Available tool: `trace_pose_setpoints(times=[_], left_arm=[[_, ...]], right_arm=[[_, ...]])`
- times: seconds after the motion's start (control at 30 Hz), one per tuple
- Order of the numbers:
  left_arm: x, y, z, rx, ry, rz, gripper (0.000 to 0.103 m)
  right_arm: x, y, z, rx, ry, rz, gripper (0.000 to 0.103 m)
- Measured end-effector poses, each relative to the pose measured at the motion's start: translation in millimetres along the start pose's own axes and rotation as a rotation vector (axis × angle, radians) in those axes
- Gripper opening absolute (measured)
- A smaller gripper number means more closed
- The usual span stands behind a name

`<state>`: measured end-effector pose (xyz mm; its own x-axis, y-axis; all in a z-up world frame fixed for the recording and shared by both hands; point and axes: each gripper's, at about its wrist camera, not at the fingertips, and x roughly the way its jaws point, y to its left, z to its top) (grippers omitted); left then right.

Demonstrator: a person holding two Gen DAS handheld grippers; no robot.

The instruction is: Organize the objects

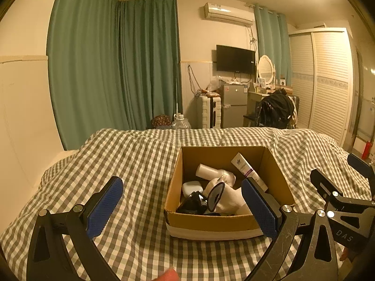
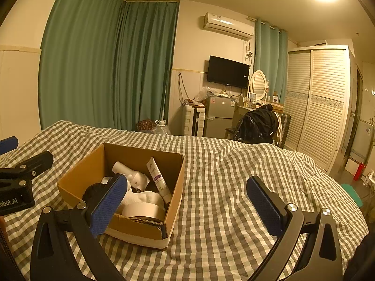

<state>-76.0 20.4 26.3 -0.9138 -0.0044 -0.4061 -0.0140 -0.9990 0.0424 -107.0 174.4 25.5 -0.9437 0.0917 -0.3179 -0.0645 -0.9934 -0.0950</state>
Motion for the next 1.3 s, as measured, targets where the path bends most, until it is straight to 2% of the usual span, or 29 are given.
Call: trace_pose_setpoints(times=[1.3], left_arm=[[9.4, 1.1, -3.3, 0.004, 0.033, 0.005, 0.103]], right_arm=[[2.2, 0.7, -3.2, -0.017, 0.016, 0.009, 0.102]])
